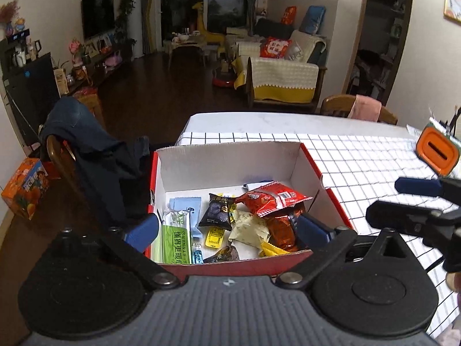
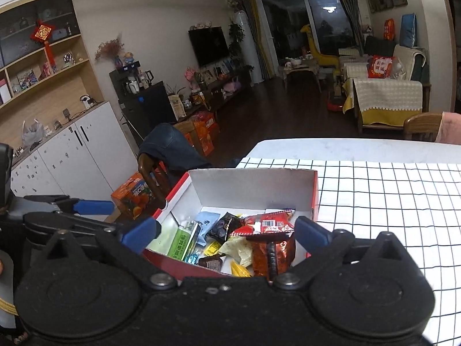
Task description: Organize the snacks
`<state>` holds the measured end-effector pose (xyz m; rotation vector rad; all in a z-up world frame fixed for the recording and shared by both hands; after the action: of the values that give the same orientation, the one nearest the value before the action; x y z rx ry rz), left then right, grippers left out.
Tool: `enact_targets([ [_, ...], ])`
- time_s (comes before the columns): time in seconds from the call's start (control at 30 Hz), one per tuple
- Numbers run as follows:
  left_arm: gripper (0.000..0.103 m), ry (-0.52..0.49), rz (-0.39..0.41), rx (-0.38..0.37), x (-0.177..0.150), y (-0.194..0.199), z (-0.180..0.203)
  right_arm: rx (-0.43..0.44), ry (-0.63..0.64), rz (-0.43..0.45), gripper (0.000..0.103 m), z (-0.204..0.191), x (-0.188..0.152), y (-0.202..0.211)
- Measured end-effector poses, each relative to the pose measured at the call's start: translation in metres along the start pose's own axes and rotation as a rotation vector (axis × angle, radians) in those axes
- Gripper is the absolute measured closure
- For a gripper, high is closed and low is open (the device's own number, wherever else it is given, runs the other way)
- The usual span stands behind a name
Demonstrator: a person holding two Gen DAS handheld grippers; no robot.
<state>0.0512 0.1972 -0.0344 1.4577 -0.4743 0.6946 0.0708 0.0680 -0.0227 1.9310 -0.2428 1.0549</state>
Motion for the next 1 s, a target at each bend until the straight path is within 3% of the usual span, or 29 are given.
enact_targets([
  [0.57, 0.000, 0.011, 0.008, 0.082, -0.004, 0.005, 0.000, -0.027, -0.023, -0.003, 0.000, 0.002, -0.011, 0.006],
  [1.0, 0.000, 0.040, -0.007, 0.070, -0.007, 0.006, -0.002, -0.049, 0.003, 0.011, 0.000, -0.003, -0.011, 0.010],
])
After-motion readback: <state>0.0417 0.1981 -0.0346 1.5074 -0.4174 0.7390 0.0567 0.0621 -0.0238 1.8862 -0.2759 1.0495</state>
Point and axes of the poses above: each gripper's, at about its wrist camera, not at the fingertips, and y roughly against the way its jaws point, z to its right, x to its top, the point moved 5 cm from there along -y, roughly the way its jaws point, and after that the axes turned 5 degrees about -z, right-handed, at the moved point
